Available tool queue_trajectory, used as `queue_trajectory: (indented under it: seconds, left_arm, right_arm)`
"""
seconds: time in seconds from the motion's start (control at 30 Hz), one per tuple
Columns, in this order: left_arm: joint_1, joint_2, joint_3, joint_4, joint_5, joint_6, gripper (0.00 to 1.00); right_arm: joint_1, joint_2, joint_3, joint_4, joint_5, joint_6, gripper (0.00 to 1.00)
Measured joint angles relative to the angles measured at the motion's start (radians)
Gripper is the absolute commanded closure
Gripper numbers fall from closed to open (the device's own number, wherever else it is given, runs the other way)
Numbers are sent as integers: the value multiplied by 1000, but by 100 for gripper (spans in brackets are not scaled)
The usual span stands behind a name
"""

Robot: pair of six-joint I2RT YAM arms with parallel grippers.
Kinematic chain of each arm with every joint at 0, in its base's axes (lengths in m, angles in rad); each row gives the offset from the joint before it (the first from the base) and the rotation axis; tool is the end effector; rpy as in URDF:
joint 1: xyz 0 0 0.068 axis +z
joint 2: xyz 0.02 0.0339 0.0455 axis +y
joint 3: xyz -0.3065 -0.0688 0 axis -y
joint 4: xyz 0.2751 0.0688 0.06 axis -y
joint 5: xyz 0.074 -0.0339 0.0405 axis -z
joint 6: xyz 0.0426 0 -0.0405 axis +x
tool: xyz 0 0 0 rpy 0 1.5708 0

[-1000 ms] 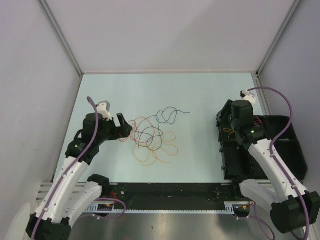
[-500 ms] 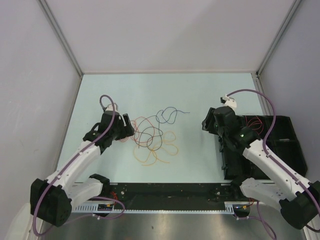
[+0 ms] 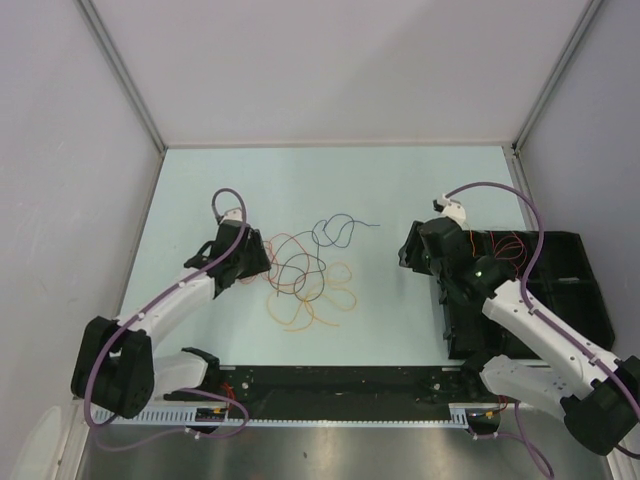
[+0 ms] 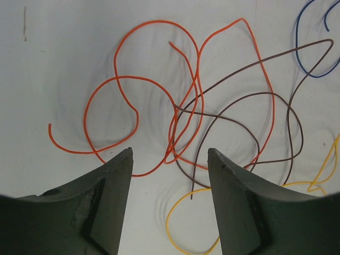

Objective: Untangle the cables

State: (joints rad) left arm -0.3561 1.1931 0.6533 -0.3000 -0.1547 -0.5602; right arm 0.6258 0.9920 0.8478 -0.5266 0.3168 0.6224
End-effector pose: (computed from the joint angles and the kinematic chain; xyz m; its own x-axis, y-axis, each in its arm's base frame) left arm 0.2378 -0.0815 0.2220 -0.7229 -0.2912 -0.6265 -0.1607 0.9528 -0.2576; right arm 0.1884 0.1198 0.3188 -0.6185 0.2365 -0.7493 0.0022 0.9541 0.2993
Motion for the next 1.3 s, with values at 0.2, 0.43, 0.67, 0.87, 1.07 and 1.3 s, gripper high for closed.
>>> queue_trajectory:
  seconds: [0.2, 0.43, 0.67, 0.87, 1.07, 1.3]
  left_arm:
    - [0, 89, -3, 40, 0, 2, 45]
    - [-1, 147, -5, 70, 1, 13, 100]
    - [-2, 111, -5, 46, 2, 19, 100]
    - [-16, -114, 84, -101, 13, 21, 100]
    - [-18, -308, 304, -180, 130, 73, 100]
    - [-19, -523, 335, -158, 359, 158, 100]
  right_arm:
    - [8, 6, -10, 0, -2, 7, 48]
    - [14, 6, -12, -1, 0, 10, 49]
    - [18, 3, -14, -5, 0, 14, 49]
    - [24, -27, -16, 13, -44, 9, 49]
    - [39, -55, -16, 139, -209, -10, 48]
    - [139, -47, -15, 303, -378, -13, 46]
